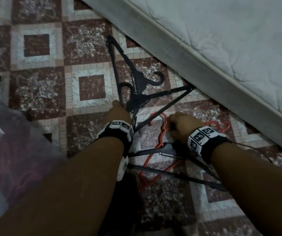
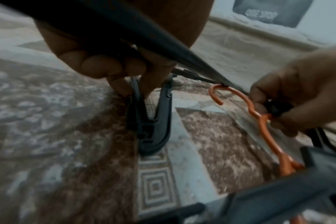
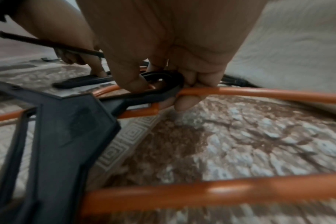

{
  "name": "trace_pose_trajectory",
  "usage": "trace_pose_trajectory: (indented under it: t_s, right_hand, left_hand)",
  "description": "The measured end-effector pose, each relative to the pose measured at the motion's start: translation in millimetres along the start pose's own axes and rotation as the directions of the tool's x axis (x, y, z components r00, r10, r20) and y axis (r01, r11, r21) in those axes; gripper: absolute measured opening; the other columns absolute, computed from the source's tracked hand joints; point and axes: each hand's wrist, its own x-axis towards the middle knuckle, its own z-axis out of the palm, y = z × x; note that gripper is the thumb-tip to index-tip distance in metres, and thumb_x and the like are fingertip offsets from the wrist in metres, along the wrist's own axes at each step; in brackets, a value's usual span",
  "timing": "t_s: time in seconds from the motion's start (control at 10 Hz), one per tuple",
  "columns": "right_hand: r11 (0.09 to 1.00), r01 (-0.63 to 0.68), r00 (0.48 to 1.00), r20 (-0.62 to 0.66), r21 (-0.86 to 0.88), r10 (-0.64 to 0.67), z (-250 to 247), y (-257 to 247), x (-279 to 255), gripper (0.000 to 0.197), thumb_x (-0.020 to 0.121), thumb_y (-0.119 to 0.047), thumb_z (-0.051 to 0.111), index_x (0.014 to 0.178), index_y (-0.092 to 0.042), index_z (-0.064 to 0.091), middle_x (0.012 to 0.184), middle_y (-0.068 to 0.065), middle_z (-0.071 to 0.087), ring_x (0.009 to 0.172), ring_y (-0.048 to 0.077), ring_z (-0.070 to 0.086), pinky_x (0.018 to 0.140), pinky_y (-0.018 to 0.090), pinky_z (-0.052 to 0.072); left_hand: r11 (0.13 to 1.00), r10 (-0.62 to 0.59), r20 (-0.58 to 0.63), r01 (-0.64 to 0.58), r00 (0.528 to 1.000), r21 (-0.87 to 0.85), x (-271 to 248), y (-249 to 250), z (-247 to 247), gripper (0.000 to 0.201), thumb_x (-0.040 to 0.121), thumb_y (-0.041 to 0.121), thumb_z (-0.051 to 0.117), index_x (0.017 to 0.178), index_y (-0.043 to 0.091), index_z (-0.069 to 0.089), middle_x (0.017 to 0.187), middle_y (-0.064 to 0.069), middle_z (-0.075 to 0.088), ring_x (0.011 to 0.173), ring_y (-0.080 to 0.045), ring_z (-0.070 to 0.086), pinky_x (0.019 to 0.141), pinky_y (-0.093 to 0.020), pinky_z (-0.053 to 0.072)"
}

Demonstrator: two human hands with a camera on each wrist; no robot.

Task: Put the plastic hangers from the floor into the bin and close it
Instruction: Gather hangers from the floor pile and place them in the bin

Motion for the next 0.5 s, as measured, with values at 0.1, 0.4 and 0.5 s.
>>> trace_pose_trajectory:
  t_s: [0.1, 0.4, 0.5]
  right_hand:
    - [1.000, 0.009, 1.000, -0.025, 0.028, -0.008, -5.5, 1.6, -3.7, 0.017, 0.080, -0.023, 0.068, 0.094, -0.023, 0.059, 0.104, 0.001, 0.055, 0.092, 0.023, 0.057, 0.074, 0.027, 0.042]
    - [0.998, 0.012, 0.975, -0.223, 0.061, 0.002, -61.9, 8.1, -56.8, 0.030, 0.080, -0.023, 0.071, 0.108, -0.017, 0.062, 0.109, 0.010, 0.063, 0.099, 0.032, 0.062, 0.080, 0.033, 0.047]
    - [0.998, 0.054, 0.943, -0.330, 0.029, -0.042, -93.1, -3.7, -81.6, 0.023, 0.082, -0.022, 0.073, 0.101, -0.017, 0.061, 0.101, 0.012, 0.064, 0.091, 0.036, 0.063, 0.069, 0.032, 0.042]
  left_hand:
    - [0.992, -0.128, 0.034, 0.127, 0.991, 0.024, -0.5, -4.6, -3.2, 0.063, 0.089, 0.022, 0.061, 0.141, -0.003, 0.035, 0.127, -0.022, 0.056, 0.114, -0.035, 0.057, 0.085, -0.037, 0.045]
    - [0.983, 0.168, -0.015, -0.168, 0.986, -0.079, -51.4, 12.9, -81.9, 0.020, 0.098, 0.019, 0.047, 0.107, 0.004, 0.057, 0.113, -0.014, 0.061, 0.086, -0.026, 0.058, 0.066, -0.020, 0.038]
    - [0.980, 0.195, -0.045, -0.197, 0.980, -0.038, -76.4, 23.7, -124.6, 0.013, 0.095, 0.018, 0.050, 0.087, 0.008, 0.054, 0.088, -0.012, 0.059, 0.066, -0.023, 0.054, 0.054, -0.026, 0.039]
